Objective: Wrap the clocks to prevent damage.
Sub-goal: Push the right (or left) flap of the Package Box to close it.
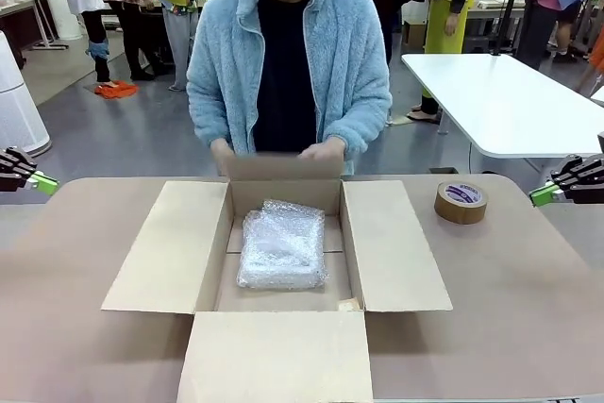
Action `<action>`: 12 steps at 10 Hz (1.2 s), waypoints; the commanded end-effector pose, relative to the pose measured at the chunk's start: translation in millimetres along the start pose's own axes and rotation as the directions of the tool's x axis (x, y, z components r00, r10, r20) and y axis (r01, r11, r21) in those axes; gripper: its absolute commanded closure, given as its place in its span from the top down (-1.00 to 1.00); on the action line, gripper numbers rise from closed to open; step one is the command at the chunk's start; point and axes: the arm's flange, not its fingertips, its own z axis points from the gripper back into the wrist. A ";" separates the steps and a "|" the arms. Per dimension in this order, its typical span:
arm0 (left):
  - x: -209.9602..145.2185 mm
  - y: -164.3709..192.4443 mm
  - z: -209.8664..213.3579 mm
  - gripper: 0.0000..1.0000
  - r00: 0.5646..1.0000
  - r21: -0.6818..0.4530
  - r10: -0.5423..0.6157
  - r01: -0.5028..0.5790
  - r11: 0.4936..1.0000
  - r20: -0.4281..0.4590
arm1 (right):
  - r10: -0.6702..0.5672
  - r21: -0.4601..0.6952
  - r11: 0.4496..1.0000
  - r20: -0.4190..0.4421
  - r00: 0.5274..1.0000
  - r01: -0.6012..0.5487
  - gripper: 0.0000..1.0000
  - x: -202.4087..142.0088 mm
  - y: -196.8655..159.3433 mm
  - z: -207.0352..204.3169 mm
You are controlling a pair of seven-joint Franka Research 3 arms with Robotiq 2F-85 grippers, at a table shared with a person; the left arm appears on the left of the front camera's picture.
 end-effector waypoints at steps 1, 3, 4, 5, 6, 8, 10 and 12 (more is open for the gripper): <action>-1.2 -0.8 0.8 -0.99 1.000 0.002 0.001 -0.001 1.000 0.007 | 0.001 0.005 1.000 0.014 1.000 -0.001 -0.98 0.2 0.5 0.6; -1.2 -0.8 0.8 -0.99 1.000 0.002 0.001 -0.001 1.000 0.007 | 0.001 0.005 1.000 0.014 1.000 -0.001 -0.98 0.2 0.5 0.6; -1.2 -0.8 0.8 -0.99 1.000 0.002 0.001 -0.001 1.000 0.007 | 0.001 0.005 1.000 0.014 1.000 -0.001 -0.98 0.2 0.5 0.6; -1.2 -0.8 0.8 -0.99 1.000 0.002 0.001 -0.001 1.000 0.007 | 0.001 0.005 1.000 0.014 1.000 -0.001 -0.98 0.2 0.5 0.6; -1.2 -0.8 0.8 -0.99 1.000 0.002 0.001 -0.001 1.000 0.007 | 0.001 0.005 1.000 0.014 1.000 -0.001 -0.98 0.2 0.5 0.6; -1.2 -0.8 0.8 -0.99 1.000 0.002 0.001 -0.001 1.000 0.007 | 0.001 0.005 1.000 0.014 1.000 -0.001 -0.98 0.2 0.5 0.6; -1.2 -0.8 0.8 -0.99 1.000 0.002 0.001 -0.001 1.000 0.007 | 0.001 0.005 1.000 0.014 1.000 -0.001 -0.98 0.2 0.5 0.6; -1.2 -0.8 0.8 -0.99 1.000 0.002 0.001 -0.001 1.000 0.007 | 0.001 0.005 1.000 0.014 1.000 -0.001 -0.98 0.2 0.5 0.6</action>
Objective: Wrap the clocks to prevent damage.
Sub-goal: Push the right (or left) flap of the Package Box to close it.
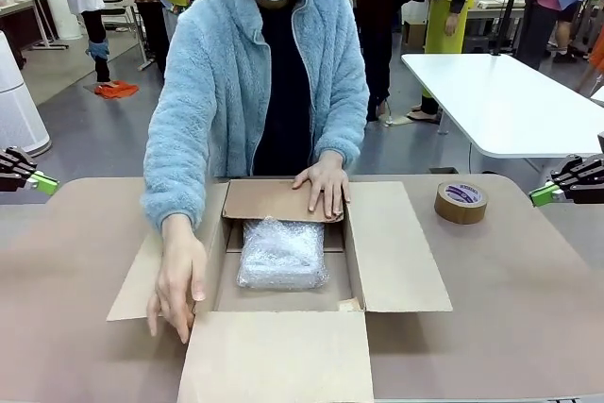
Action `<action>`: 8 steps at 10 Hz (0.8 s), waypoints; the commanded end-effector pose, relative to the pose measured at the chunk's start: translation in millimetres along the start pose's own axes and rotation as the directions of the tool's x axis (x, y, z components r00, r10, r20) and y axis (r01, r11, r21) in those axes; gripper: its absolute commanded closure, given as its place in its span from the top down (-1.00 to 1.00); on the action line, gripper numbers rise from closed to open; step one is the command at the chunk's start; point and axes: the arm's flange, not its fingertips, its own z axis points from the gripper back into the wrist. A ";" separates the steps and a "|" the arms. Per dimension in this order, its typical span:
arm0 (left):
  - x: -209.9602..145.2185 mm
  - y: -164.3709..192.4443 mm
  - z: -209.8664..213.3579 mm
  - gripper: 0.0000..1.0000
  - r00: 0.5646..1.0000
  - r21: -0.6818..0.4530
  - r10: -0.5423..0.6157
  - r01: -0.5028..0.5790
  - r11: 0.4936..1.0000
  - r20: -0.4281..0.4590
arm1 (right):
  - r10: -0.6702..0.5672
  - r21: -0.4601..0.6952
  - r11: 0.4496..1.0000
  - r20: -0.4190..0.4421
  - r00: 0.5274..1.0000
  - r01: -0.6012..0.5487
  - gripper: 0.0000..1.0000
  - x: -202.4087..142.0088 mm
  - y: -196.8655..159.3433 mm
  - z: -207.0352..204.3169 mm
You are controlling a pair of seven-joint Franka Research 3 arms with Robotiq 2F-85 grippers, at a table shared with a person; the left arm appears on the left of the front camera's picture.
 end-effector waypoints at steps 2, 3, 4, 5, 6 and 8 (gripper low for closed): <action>-1.2 -0.8 0.7 -0.99 1.000 0.002 0.001 -0.001 1.000 0.008 | 0.001 0.005 1.000 0.014 1.000 -0.001 -0.98 0.2 0.5 0.6; -1.2 -0.8 0.7 -0.99 1.000 0.002 0.001 -0.001 1.000 0.008 | 0.001 0.005 1.000 0.014 1.000 -0.001 -0.98 0.2 0.5 0.6; -1.2 -0.8 0.7 -0.99 1.000 0.002 0.001 -0.001 1.000 0.008 | 0.001 0.005 1.000 0.014 1.000 -0.001 -0.98 0.2 0.5 0.6; -1.2 -0.8 0.7 -0.99 1.000 0.002 0.001 -0.001 1.000 0.008 | 0.001 0.005 1.000 0.014 1.000 -0.001 -0.98 0.2 0.5 0.6; -1.2 -0.8 0.7 -0.99 1.000 0.002 0.001 -0.001 1.000 0.008 | 0.001 0.005 1.000 0.014 1.000 -0.001 -0.98 0.2 0.5 0.6; -1.2 -0.8 0.7 -0.99 1.000 0.002 0.001 -0.001 1.000 0.008 | 0.001 0.005 1.000 0.014 1.000 -0.001 -0.98 0.2 0.5 0.6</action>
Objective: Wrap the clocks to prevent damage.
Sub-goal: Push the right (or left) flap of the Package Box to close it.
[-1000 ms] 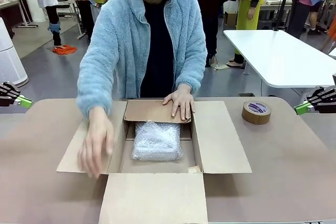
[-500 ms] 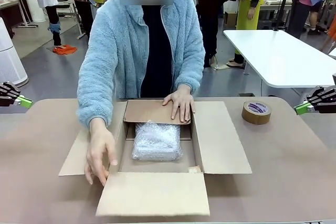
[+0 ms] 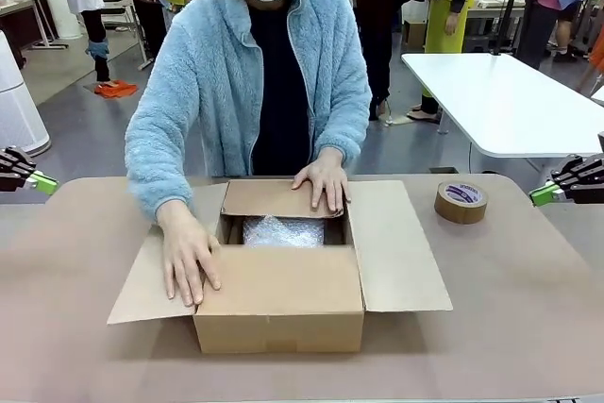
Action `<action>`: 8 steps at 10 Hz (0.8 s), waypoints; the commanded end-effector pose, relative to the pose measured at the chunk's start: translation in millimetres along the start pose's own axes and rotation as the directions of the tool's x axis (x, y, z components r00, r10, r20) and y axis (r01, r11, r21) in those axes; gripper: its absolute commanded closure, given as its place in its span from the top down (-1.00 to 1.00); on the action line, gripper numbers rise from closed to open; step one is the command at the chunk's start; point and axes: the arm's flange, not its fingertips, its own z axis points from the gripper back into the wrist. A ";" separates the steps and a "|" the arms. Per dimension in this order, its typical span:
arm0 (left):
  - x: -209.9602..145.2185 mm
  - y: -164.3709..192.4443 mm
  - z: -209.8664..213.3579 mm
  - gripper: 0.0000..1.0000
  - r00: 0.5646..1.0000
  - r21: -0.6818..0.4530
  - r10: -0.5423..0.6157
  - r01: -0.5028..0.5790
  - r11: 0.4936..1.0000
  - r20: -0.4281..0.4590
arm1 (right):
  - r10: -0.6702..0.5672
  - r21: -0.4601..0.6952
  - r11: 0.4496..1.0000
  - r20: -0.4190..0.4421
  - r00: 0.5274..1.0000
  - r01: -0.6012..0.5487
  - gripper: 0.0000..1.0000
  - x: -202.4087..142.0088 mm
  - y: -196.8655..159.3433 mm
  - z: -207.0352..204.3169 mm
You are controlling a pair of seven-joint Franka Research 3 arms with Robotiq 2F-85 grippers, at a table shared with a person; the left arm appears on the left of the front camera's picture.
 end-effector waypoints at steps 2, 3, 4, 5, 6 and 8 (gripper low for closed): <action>-1.0 -0.7 0.5 -0.99 1.000 0.001 0.001 -0.001 1.000 0.008 | 0.001 0.005 1.000 0.014 1.000 -0.001 -0.98 0.2 0.5 0.6; -1.0 -0.7 0.5 -0.99 1.000 0.001 0.001 -0.001 1.000 0.008 | 0.001 0.005 1.000 0.014 1.000 -0.001 -0.98 0.2 0.5 0.6; -1.0 -0.7 0.5 -0.99 1.000 0.001 0.001 -0.001 1.000 0.008 | 0.001 0.005 1.000 0.014 1.000 -0.001 -0.98 0.2 0.5 0.6; -1.0 -0.7 0.5 -0.99 1.000 0.001 0.001 -0.001 1.000 0.008 | 0.001 0.005 1.000 0.014 1.000 -0.001 -0.98 0.2 0.5 0.6; -1.0 -0.7 0.5 -0.99 1.000 0.001 0.001 -0.001 1.000 0.008 | 0.001 0.005 1.000 0.014 1.000 -0.001 -0.98 0.2 0.5 0.6; -1.0 -0.7 0.5 -0.99 1.000 0.001 0.001 -0.001 1.000 0.008 | 0.001 0.005 1.000 0.014 1.000 -0.001 -0.98 0.2 0.5 0.6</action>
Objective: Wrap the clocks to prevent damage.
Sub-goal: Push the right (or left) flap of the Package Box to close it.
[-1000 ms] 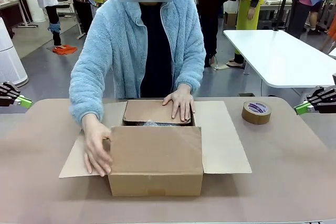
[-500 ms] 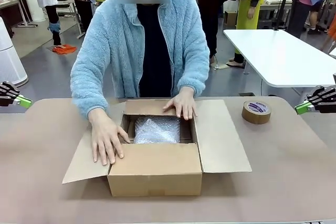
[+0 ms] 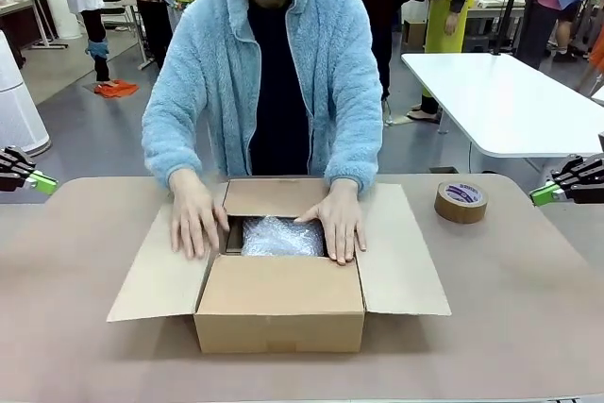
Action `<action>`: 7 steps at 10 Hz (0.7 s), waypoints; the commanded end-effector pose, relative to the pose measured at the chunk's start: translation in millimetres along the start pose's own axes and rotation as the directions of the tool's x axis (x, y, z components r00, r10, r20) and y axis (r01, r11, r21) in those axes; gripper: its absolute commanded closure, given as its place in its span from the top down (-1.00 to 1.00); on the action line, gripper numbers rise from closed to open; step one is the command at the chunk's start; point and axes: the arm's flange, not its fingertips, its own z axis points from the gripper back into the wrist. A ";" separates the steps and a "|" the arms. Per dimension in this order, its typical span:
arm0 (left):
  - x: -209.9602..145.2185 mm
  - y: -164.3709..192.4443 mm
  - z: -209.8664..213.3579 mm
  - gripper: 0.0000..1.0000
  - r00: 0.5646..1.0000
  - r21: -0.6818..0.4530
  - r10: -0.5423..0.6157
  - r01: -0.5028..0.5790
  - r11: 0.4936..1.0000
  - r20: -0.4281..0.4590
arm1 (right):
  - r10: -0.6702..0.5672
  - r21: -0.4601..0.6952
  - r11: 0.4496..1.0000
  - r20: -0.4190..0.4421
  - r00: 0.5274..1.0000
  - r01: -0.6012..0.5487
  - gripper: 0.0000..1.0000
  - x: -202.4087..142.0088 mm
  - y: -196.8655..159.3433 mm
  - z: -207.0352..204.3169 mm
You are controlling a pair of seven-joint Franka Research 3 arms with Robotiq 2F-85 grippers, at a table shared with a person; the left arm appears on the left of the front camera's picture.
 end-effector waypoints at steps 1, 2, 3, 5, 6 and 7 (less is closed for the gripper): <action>-1.0 -0.7 0.4 -0.99 1.000 0.001 0.001 -0.001 1.000 0.008 | 0.001 0.005 1.000 0.014 1.000 -0.001 -0.98 0.2 0.5 0.6; -1.0 -0.7 0.4 -0.99 1.000 0.001 0.001 -0.001 1.000 0.008 | 0.001 0.005 1.000 0.014 1.000 -0.001 -0.98 0.2 0.5 0.6; -1.0 -0.7 0.4 -0.99 1.000 0.001 0.001 -0.001 1.000 0.008 | 0.001 0.005 1.000 0.014 1.000 -0.001 -0.98 0.2 0.5 0.6; -1.0 -0.7 0.4 -0.99 1.000 0.001 0.001 -0.001 1.000 0.008 | 0.001 0.005 1.000 0.014 1.000 -0.001 -0.98 0.2 0.5 0.6; -1.0 -0.7 0.4 -0.99 1.000 0.001 0.001 -0.001 1.000 0.008 | 0.001 0.005 1.000 0.014 1.000 -0.001 -0.98 0.2 0.5 0.6; -0.1 0.0 0.1 -0.99 1.000 0.000 0.000 0.000 1.000 0.000 | 0.001 0.005 1.000 0.014 1.000 -0.001 -0.98 0.2 0.5 0.6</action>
